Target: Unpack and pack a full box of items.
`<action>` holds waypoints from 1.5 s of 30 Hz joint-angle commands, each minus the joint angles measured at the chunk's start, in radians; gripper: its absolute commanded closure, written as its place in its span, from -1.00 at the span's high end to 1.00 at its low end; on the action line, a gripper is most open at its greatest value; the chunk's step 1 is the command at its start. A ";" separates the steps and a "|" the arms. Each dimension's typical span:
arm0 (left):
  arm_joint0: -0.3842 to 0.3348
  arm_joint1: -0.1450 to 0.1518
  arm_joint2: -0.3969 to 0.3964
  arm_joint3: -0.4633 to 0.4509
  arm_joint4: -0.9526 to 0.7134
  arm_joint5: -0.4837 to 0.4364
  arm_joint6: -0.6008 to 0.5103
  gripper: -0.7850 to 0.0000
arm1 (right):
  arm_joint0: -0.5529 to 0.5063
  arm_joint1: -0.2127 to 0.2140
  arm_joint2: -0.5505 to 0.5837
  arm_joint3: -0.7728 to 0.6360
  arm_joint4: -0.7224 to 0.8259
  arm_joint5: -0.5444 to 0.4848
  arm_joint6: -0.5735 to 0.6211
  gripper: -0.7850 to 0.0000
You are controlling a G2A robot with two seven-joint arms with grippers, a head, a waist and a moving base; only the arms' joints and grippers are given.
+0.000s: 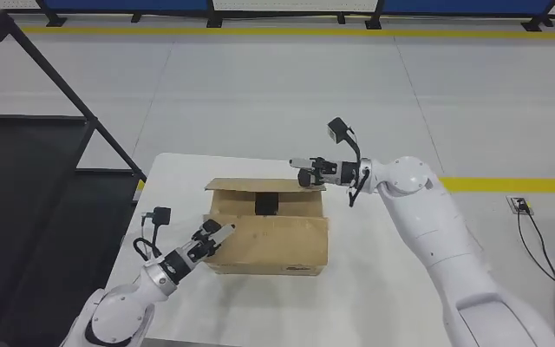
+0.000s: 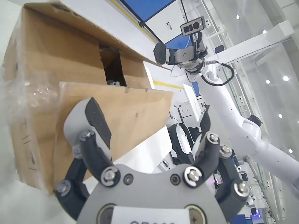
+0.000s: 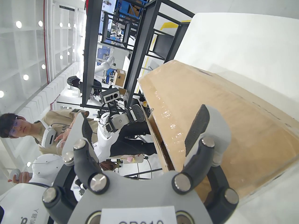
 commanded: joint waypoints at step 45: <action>0.028 -0.031 -0.183 -0.003 -0.134 0.055 0.324 1.00 | -0.251 0.049 0.043 -0.203 0.088 0.131 0.000 1.00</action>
